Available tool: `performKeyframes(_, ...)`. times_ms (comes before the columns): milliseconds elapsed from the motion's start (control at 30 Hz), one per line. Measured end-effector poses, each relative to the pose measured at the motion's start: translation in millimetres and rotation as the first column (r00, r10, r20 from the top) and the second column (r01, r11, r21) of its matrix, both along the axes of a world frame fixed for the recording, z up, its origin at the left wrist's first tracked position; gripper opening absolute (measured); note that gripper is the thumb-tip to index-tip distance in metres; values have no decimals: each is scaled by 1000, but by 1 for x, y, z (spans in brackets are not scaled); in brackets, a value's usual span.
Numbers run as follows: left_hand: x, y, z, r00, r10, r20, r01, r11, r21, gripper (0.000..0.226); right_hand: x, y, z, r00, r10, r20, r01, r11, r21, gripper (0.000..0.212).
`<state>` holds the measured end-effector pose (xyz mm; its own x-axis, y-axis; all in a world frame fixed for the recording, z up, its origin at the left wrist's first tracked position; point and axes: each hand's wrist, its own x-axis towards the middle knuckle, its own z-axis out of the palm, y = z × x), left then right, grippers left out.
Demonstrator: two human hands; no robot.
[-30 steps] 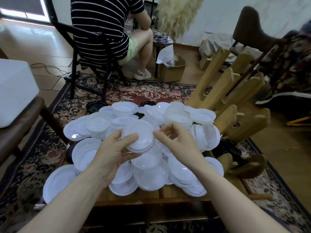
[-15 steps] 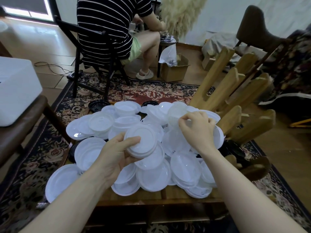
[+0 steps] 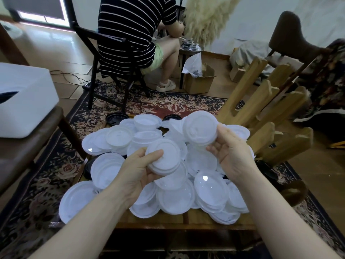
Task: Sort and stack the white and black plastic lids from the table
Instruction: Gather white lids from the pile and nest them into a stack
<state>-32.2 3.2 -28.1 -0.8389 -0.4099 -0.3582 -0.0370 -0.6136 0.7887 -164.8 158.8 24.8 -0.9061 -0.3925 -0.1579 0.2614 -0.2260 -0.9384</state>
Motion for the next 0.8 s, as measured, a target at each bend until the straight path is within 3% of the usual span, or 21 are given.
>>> performKeyframes(67,0,0,2,1000,8,-10,-8,1000,18,47,7,-2,-1,990,94,110,-89,995,-45,14)
performKeyframes(200,1,0,3,1000,15,-16,-14,999,37,32,19,-7,-8,956,236,174,-229,971,-62,19)
performKeyframes(367,2,-2,3,1000,7,-19,-7,1000,24,37,27,-15,-19,947,296,123,-304,951,53,21)
performKeyframes(633,2,3,4,1000,-6,-27,4,997,-78,60,31,-14,-29,963,263,51,-268,936,227,18)
performKeyframes(733,1,2,-1,999,35,6,-35,997,-76,45,31,-13,-27,957,260,-129,-199,912,359,13)
performKeyframes(800,0,1,-2,998,64,27,-63,997,-44,28,22,-9,-27,873,261,-412,-24,867,498,7)
